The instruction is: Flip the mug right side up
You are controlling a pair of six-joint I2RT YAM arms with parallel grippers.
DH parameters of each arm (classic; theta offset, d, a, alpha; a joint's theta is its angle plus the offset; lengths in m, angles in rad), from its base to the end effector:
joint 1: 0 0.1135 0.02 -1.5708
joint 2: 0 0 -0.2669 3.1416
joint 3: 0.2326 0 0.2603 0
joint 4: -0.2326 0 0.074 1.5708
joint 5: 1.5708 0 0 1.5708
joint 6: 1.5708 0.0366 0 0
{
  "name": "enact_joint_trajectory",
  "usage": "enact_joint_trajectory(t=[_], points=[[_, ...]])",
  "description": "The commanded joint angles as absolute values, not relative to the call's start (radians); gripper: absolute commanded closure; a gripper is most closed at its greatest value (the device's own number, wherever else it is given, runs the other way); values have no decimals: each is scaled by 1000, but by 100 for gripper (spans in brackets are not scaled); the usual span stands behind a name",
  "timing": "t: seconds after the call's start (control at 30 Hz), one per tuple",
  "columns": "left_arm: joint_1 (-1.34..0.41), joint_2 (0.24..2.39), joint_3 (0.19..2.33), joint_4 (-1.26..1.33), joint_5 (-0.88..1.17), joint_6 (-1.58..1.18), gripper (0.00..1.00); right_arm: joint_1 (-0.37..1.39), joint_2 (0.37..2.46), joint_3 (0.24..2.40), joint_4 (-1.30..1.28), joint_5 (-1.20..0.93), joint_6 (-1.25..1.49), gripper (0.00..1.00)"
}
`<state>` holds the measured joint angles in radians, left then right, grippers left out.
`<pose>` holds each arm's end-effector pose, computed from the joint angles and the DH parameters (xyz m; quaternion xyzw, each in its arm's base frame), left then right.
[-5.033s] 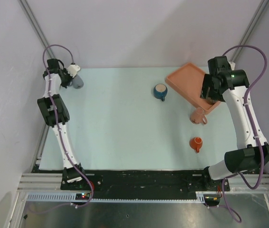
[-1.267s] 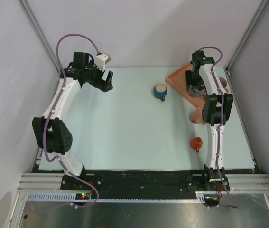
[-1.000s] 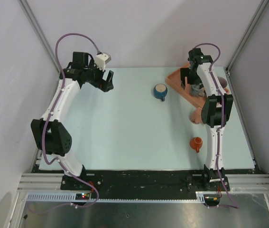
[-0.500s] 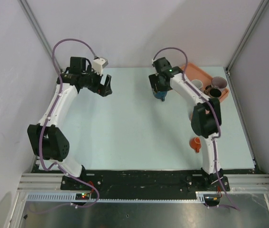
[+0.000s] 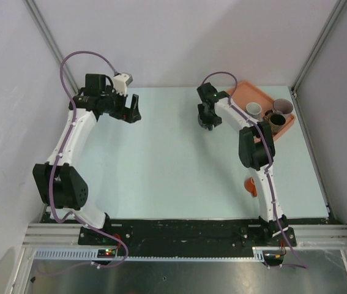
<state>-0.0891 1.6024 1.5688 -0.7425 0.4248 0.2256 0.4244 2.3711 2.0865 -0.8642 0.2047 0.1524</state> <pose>0.3574 -0.0471 0.3565 0.2218 0.8774 -0.1681 0.3907 0.4737 0.2059 0.1857 -0.1107 0.9666 -0.0365 0.2282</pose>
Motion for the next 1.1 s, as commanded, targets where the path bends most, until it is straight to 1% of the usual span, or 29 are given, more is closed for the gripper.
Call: enact_joint_trajectory(t=[0.0,0.07,0.1,0.23,0.37,0.43,0.47,0.5,0.53,0.63,0.73,0.8,0.93,1.0,1.07], points=[[-89,1558,1567,-729,437,204,1,403,2415,2166,-814,164,150,56],[-89,1556,1568,-729,433,208,0,394,2436,2195,-835,151,152,66],[-87,1555,1570,-730,432,213,0,386,2443,2213,-847,145,156,68],[-80,1549,1584,-730,436,220,0,358,2452,2227,-862,104,168,68],[-78,1550,1594,-728,442,221,0,342,2464,2229,-844,93,157,71],[-78,1548,1594,-729,447,220,0,337,2477,2242,-842,94,153,79],[-78,1546,1592,-729,449,220,0,335,2479,2247,-842,101,151,90],[-78,1541,1589,-729,452,223,0,335,2478,2250,-843,107,147,95],[-79,1539,1586,-729,464,228,0,335,2470,2251,-846,107,140,97],[-79,1512,1548,-729,550,292,3,336,2402,2227,-854,47,138,100],[-78,1491,1517,-744,649,386,5,337,2290,2175,-856,-96,176,100],[-78,1483,1519,-789,665,511,5,346,2188,2111,-841,-150,202,100],[-79,1409,1492,-986,628,1025,3,367,1993,1984,-801,-236,266,100],[-79,1333,1431,-1007,605,1241,2,369,1901,1907,-748,-332,322,100],[-90,1283,1412,-1011,620,1359,4,374,1818,1836,-685,-430,387,100]])
